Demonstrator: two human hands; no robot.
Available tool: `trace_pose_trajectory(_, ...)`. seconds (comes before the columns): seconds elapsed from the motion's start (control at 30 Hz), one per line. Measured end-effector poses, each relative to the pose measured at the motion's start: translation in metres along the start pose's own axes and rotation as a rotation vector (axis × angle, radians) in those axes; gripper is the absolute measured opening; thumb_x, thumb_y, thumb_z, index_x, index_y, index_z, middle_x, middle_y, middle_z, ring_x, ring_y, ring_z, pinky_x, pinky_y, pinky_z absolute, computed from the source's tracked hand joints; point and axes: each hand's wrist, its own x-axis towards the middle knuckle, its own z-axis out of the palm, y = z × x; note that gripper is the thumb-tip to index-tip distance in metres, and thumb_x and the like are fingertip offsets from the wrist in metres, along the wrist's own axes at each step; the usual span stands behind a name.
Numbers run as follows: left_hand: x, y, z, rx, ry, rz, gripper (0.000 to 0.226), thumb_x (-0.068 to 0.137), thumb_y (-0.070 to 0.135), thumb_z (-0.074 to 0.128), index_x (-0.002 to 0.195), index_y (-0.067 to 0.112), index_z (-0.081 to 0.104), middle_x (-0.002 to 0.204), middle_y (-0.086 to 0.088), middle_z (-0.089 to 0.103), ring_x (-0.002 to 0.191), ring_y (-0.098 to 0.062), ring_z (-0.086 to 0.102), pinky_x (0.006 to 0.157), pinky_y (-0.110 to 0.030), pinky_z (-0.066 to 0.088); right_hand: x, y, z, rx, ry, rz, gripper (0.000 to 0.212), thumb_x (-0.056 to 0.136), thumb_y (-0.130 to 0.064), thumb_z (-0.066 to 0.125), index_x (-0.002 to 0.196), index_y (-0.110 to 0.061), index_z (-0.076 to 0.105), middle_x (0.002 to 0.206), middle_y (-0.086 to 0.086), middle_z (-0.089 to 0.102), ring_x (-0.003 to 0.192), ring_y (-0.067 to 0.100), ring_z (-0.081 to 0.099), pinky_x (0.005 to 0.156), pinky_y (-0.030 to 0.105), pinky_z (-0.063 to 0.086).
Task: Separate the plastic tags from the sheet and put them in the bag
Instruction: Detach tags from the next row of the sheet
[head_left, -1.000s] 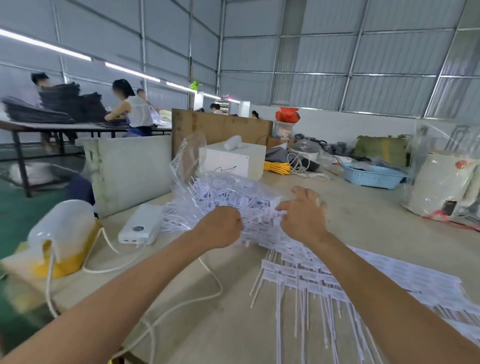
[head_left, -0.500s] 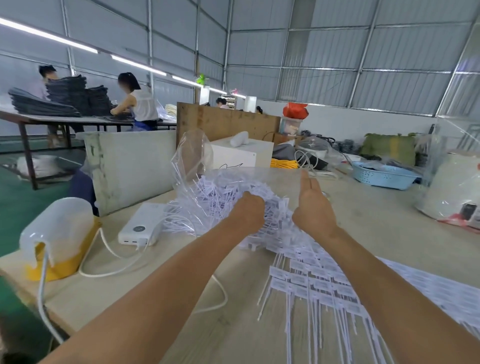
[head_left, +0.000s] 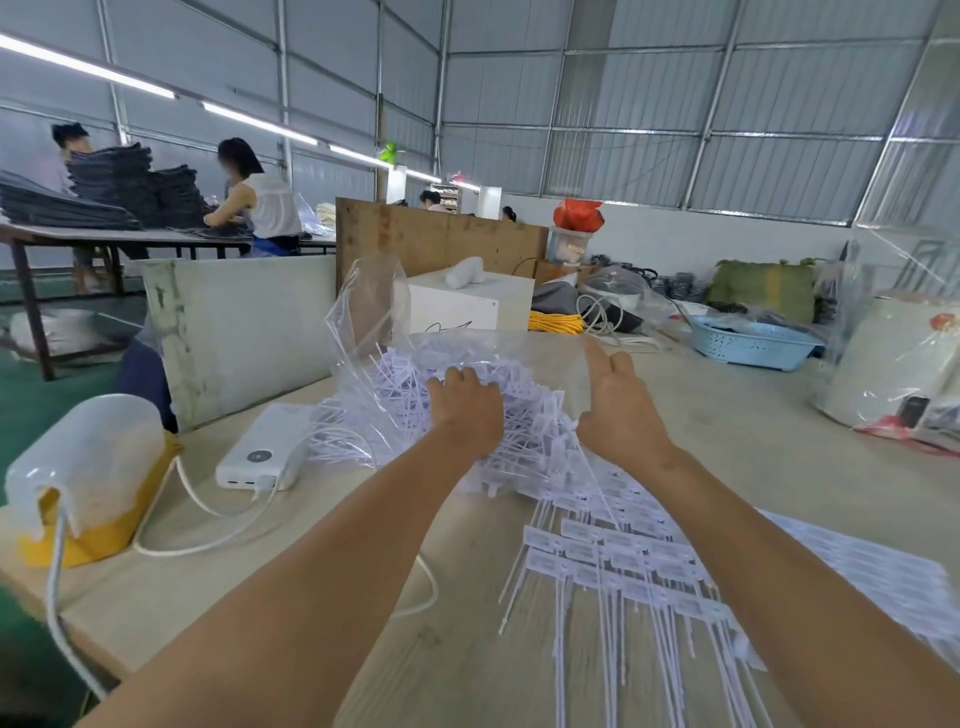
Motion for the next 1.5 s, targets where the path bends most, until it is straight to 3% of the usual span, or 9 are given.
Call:
trace_pose_trajectory(0.3,-0.057,0.048,-0.048,0.024,0.1,0.201,0.037,0.091,0.024,0.05,0.126,0.011,0.053,0.132,-0.015,0.044,0.125,-0.033,0.036,0.104,-0.049,0.028,-0.017,0.016,-0.021,0.028,-0.058,-0.031,0.087,0.075,0.01,0.058,0.148,-0.019,0.022,0.128,0.015,0.033,0.096,0.032,0.055,0.081,0.037,0.05)
trace_pose_trajectory(0.47,-0.105,0.092,-0.076,-0.126,0.176,0.416,0.027,0.088,0.015,0.054,0.114,0.009,0.057,0.112,-0.01,0.055,0.102,-0.025,0.054,0.066,-0.03,0.034,-0.038,0.035,-0.043,0.012,-0.054,-0.138,0.075,0.082,0.002,0.057,0.147,-0.02,0.027,0.121,0.015,0.04,0.104,0.029,0.052,0.093,0.033,0.042)
trace_pose_trajectory(0.6,-0.134,0.117,-0.082,-0.188,0.134,0.537,0.021,0.09,0.014,0.055,0.11,0.009,0.057,0.091,-0.003,0.055,0.094,-0.022,0.059,0.047,-0.024,0.021,-0.069,0.072,-0.061,0.067,-0.04,-0.073,0.058,0.082,-0.004,0.064,0.136,-0.017,0.047,0.112,0.013,0.05,0.085,0.019,0.051,0.08,0.026,0.04)
trace_pose_trajectory(0.7,-0.145,0.134,-0.078,-0.267,0.01,0.683,0.003,0.086,0.006,0.055,0.088,0.007,0.056,0.073,-0.002,0.038,0.075,-0.023,0.05,0.051,-0.025,0.028,-0.096,0.112,-0.07,0.025,-0.064,0.068,0.045,0.082,-0.008,0.068,0.126,-0.012,0.057,0.102,0.005,0.056,0.07,0.019,0.053,0.068,0.018,0.032)
trace_pose_trajectory(0.8,-0.134,0.143,-0.068,-0.332,-0.07,0.704,0.008,0.082,-0.002,0.054,0.076,0.003,0.055,0.079,-0.01,0.051,0.09,-0.032,0.057,0.061,-0.029,0.039,-0.126,0.154,-0.078,-0.019,-0.083,0.166,0.034,0.083,-0.007,0.067,0.116,-0.01,0.065,0.092,0.0,0.059,0.072,0.015,0.052,0.07,0.014,0.032)
trace_pose_trajectory(0.97,-0.1,0.149,-0.046,-0.524,-0.103,0.621,0.019,0.088,0.001,0.053,0.101,-0.002,0.066,0.106,-0.019,0.063,0.102,-0.033,0.059,0.086,-0.038,0.049,-0.162,0.197,-0.077,-0.003,-0.108,0.317,0.024,0.086,-0.008,0.063,0.109,-0.009,0.068,0.084,0.0,0.065,0.065,0.008,0.057,0.07,0.018,0.038)
trace_pose_trajectory(1.1,-0.096,0.157,-0.034,-0.631,-0.24,0.691,0.031,0.092,0.027,0.059,0.103,-0.001,0.067,0.103,-0.016,0.067,0.097,-0.028,0.06,0.086,-0.034,0.048,-0.171,0.204,-0.061,0.01,-0.033,0.359,0.022,0.088,-0.013,0.062,0.109,-0.011,0.069,0.095,0.003,0.069,0.075,0.013,0.056,0.072,0.019,0.038)
trace_pose_trajectory(1.37,-0.083,0.162,-0.027,-0.637,-0.372,0.553,0.038,0.091,0.03,0.06,0.061,0.013,0.043,0.063,-0.002,0.043,0.065,-0.02,0.048,0.068,-0.03,0.041,-0.174,0.199,-0.06,-0.008,-0.052,0.329,0.022,0.092,-0.015,0.057,0.11,-0.011,0.068,0.109,0.005,0.067,0.088,0.017,0.06,0.082,0.021,0.043)
trace_pose_trajectory(1.5,-0.083,0.159,-0.04,-0.782,-0.382,0.552,0.031,0.093,0.024,0.057,0.066,0.011,0.05,0.061,-0.002,0.044,0.058,-0.014,0.044,0.067,-0.027,0.041,-0.173,0.199,-0.06,0.002,-0.053,0.349,0.022,0.091,-0.015,0.057,0.11,-0.012,0.068,0.109,0.003,0.067,0.088,0.016,0.06,0.08,0.02,0.042)
